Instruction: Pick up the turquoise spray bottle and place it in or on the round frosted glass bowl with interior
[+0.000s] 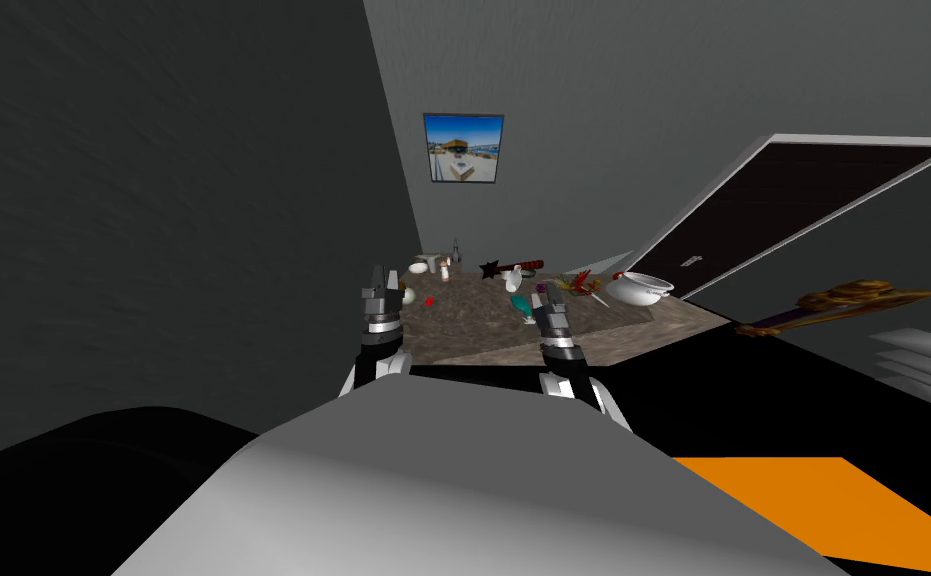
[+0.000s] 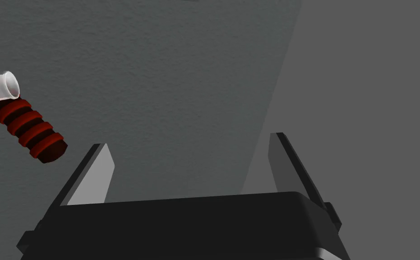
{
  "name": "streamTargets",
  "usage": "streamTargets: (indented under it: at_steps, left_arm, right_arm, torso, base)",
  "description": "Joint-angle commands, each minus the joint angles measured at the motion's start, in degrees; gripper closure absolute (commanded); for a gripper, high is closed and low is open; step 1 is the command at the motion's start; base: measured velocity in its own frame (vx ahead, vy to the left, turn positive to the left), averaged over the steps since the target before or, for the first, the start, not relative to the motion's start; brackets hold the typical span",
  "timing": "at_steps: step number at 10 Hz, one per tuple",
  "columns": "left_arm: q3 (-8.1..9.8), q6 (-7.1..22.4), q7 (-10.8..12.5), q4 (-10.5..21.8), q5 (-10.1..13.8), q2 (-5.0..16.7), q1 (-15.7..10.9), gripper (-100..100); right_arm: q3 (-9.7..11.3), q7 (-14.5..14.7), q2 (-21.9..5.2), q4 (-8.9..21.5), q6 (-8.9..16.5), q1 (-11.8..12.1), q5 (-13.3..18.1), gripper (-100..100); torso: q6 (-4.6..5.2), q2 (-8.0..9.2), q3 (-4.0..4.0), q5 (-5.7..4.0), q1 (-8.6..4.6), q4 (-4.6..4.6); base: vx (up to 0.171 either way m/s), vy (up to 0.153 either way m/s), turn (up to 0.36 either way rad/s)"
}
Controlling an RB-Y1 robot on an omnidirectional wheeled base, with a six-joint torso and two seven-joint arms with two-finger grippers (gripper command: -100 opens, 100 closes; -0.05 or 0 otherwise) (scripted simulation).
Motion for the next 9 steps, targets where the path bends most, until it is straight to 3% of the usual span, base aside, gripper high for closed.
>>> streamTargets:
  at_steps: [1, 3, 5, 8, 9]
  left_arm:
    - [0.0, 0.0, 0.0, 0.0, 0.0, 0.0, 0.0, 0]
    - [0.0, 0.0, 0.0, 0.0, 0.0, 0.0, 0.0, 0]
    - [0.0, 0.0, 0.0, 0.0, 0.0, 0.0, 0.0, 0]
    - [0.0, 0.0, 0.0, 0.0, 0.0, 0.0, 0.0, 0]
    - [0.0, 0.0, 0.0, 0.0, 0.0, 0.0, 0.0, 0]
  right_arm:
    - [0.76, -0.31, -1.19, 1.46, 2.84, -0.73, 2.84, -100]
    - [1.55, -0.5, -2.11, 2.89, 4.95, -1.13, 5.33, -100]
    - [3.25, -0.75, -3.86, 6.04, 8.85, -1.99, 9.33, -100]
    - [4.14, -0.8, -4.68, 7.75, 11.98, -2.45, 13.96, -100]
    - [5.05, -0.78, -5.44, 9.55, 14.47, -2.92, 15.99, -100]
  torso:
    - [0.0, 0.0, 0.0, 0.0, 0.0, 0.0]
    - [0.0, 0.01, 0.0, 0.01, 0.04, 0.0]
    - [0.0, 0.02, 0.01, 0.01, 0.04, 0.0]
    - [0.0, -0.03, -0.02, 0.0, -0.02, -0.01]
    - [0.0, -0.06, -0.03, 0.01, 0.04, -0.01]
  base:
    - [-0.042, -0.029, -0.019]
    - [-0.057, -0.029, -0.017]
    - [-0.061, -0.044, -0.015]
    - [-0.04, -0.043, -0.002]
    - [-0.033, -0.028, 0.0]
